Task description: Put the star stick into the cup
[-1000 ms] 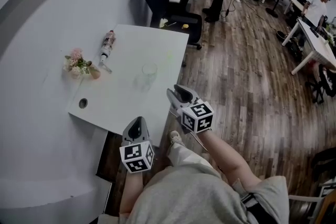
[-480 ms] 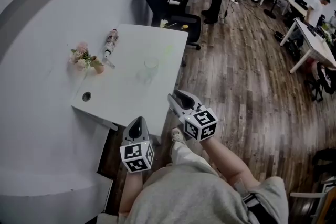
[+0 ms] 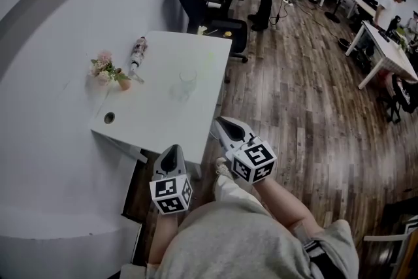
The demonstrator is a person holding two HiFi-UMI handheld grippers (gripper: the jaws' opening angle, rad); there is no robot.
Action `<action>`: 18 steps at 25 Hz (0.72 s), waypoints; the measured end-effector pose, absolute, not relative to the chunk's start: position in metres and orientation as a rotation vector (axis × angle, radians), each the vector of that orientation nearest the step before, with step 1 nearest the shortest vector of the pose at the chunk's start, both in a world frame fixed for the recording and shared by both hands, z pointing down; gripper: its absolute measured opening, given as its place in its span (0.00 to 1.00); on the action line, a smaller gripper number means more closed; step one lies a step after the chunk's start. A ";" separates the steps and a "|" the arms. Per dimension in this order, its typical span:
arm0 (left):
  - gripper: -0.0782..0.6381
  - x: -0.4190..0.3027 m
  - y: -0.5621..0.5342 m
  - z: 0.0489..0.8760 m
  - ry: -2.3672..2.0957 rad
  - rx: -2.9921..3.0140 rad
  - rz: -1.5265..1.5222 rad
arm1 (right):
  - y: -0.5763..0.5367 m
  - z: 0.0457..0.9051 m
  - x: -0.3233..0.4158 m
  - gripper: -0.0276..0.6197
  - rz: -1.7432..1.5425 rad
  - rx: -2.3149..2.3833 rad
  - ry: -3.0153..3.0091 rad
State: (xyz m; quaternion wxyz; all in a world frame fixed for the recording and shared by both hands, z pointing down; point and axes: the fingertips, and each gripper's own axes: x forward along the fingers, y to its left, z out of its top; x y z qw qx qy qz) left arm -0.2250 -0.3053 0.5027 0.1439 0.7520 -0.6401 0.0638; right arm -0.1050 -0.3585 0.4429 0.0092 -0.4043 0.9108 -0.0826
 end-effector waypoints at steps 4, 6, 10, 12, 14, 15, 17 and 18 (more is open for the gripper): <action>0.12 -0.222 -0.300 0.500 -1.842 2.181 0.176 | -0.347 0.440 -0.098 0.04 -0.266 -1.272 2.824; 0.12 -0.220 -0.298 0.499 -1.841 2.189 0.175 | -0.342 0.439 -0.094 0.04 -0.269 -1.276 2.816; 0.12 -0.219 -0.297 0.499 -1.842 2.194 0.176 | -0.339 0.439 -0.089 0.04 -0.274 -1.280 2.800; 0.12 -0.219 -0.296 0.499 -1.845 2.194 0.179 | -0.337 0.438 -0.088 0.04 -0.271 -1.277 2.799; 0.12 -0.218 -0.296 0.499 -1.846 2.194 0.180 | -0.336 0.437 -0.088 0.04 -0.268 -1.274 2.799; 0.12 -0.218 -0.296 0.499 -1.846 2.195 0.181 | -0.336 0.437 -0.088 0.04 -0.266 -1.273 2.799; 0.12 -0.217 -0.296 0.499 -1.846 2.196 0.181 | -0.335 0.437 -0.088 0.04 -0.265 -1.271 2.799; 0.12 -0.216 -0.296 0.499 -1.846 2.196 0.181 | -0.335 0.436 -0.088 0.04 -0.265 -1.270 2.799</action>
